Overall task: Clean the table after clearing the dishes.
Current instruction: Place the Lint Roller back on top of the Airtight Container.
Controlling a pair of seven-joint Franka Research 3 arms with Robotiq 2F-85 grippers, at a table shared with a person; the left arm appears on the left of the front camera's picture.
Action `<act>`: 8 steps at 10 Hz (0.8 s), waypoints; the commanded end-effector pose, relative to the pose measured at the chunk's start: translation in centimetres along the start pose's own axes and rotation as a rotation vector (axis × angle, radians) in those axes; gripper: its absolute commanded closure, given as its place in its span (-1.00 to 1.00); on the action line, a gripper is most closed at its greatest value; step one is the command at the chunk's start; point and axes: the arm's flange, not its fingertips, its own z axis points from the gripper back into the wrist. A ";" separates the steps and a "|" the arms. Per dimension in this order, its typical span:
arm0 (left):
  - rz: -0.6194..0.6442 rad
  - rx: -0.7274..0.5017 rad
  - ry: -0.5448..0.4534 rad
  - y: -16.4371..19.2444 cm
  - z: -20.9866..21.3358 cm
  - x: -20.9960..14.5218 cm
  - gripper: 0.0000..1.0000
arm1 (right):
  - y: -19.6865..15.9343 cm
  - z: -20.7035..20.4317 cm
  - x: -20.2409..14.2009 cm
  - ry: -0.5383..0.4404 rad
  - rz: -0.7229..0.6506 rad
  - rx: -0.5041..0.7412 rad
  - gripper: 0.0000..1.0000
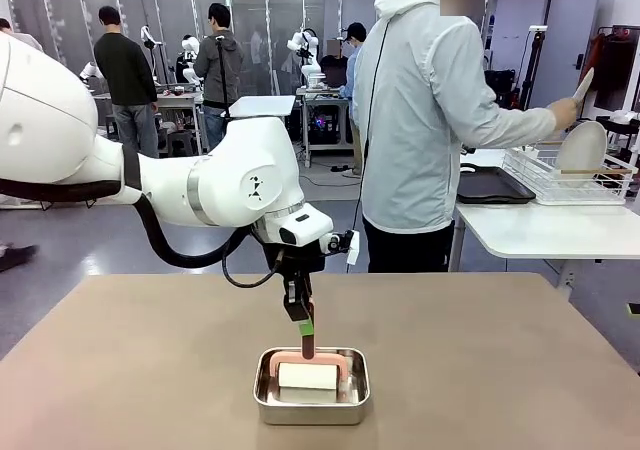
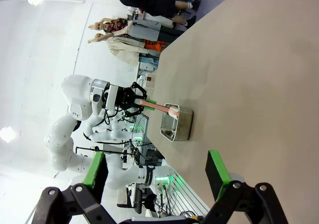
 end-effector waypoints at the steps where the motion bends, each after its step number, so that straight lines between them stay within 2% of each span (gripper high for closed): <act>1: 0.026 -0.029 0.031 1.3 -0.9 -0.1 0.58 | 0.2 0.1 -0.3 0.008 0.019 0.001 -1.00; 6: 0.059 -0.005 0.030 1.9 -0.5 -0.1 0.58 | 0.2 0.1 -0.3 0.008 0.019 0.001 -1.00; 8: 0.078 0.029 0.026 2.1 0.2 -0.2 0.11 | 0.2 0.1 -0.3 0.008 0.019 0.001 -1.00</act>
